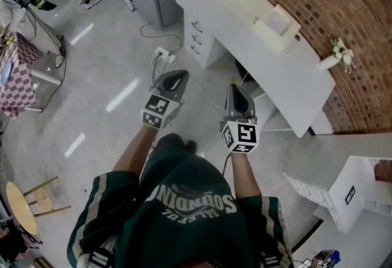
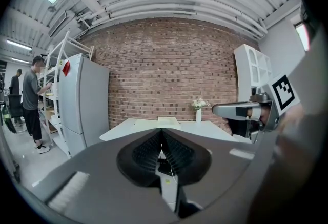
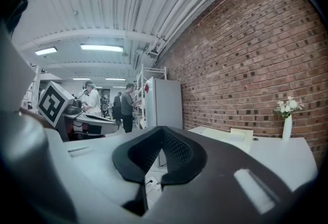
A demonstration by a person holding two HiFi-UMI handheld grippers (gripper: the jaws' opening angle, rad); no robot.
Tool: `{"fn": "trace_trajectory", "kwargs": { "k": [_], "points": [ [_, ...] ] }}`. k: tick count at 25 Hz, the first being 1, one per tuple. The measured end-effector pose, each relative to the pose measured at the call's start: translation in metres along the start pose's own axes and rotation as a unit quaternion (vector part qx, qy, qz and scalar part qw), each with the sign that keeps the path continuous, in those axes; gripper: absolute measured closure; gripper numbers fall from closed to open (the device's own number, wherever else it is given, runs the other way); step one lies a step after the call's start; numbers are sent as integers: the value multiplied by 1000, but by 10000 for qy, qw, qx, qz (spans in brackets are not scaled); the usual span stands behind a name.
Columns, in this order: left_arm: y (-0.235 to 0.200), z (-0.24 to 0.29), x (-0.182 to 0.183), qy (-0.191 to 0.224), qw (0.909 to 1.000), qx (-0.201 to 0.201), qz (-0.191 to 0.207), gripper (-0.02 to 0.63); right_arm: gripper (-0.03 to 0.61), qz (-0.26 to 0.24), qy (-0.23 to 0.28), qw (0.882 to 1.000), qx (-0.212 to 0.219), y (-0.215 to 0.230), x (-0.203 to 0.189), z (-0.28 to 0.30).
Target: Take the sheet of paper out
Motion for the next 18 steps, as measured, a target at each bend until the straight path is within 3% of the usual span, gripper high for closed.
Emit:
{"fn": "trace_trajectory", "kwargs": {
  "k": [18],
  "points": [
    [-50, 91, 17, -63, 9999, -98, -9, 603, 578, 98, -63, 9998, -129, 52, -6, 86]
  ]
}}
Point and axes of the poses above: the fingertips, and each gripper's own axes: z forward along the fingers, y to its right, x out of its top, the point moved 6 cm from there along -z, backward along the fingers, and after that the axes turned 7 degrees about -z, right-handed, at the moved point
